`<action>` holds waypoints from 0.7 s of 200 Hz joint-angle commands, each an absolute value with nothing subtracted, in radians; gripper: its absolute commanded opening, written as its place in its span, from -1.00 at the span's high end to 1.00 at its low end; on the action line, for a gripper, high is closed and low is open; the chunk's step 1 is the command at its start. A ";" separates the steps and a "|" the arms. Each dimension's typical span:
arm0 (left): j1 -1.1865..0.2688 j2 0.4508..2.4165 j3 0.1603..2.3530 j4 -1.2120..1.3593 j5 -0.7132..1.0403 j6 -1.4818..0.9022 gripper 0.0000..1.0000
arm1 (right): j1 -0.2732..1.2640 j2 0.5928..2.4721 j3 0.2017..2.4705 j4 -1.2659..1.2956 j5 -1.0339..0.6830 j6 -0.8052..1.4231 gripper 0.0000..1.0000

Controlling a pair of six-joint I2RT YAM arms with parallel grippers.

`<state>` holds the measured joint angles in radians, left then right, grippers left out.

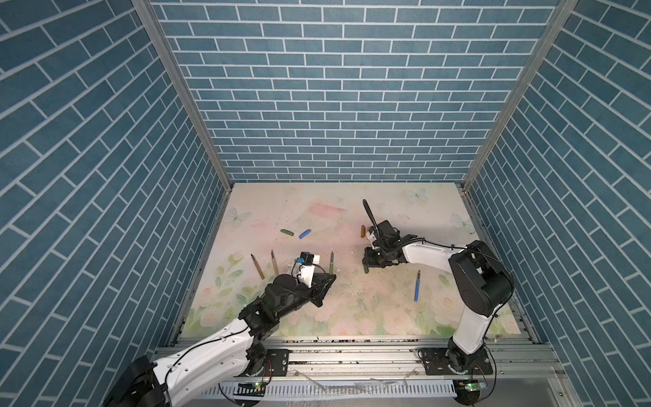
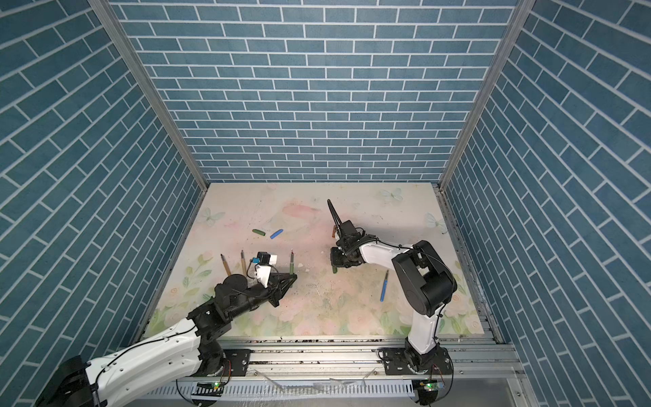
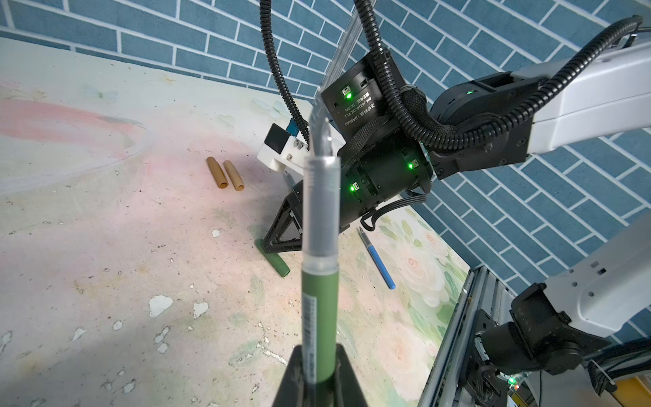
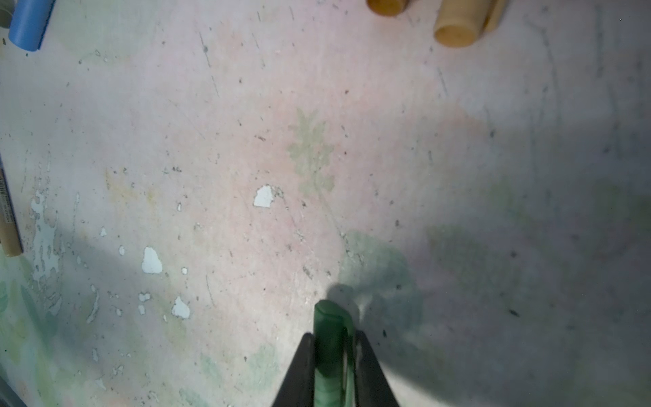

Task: Insert the pens into the pen caps
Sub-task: 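Lift the green cap off the table with the right gripper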

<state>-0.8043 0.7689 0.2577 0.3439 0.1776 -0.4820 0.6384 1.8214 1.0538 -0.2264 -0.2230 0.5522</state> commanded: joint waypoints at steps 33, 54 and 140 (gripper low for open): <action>-0.801 0.772 0.278 0.361 0.183 -0.479 1.00 | 0.647 1.874 1.075 -0.319 -0.128 0.524 0.52; -0.801 0.772 0.277 0.363 0.183 -0.479 1.00 | 0.664 1.886 1.097 -0.358 -0.069 0.506 0.48; -0.801 0.785 0.276 0.379 0.179 -0.478 1.00 | 0.723 1.850 1.139 -0.382 -0.045 0.484 0.55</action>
<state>-0.8043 0.7788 0.2577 0.3485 0.1772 -0.4816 0.7013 1.8538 1.1183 -0.3050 -0.0677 0.5152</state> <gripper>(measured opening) 0.139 0.220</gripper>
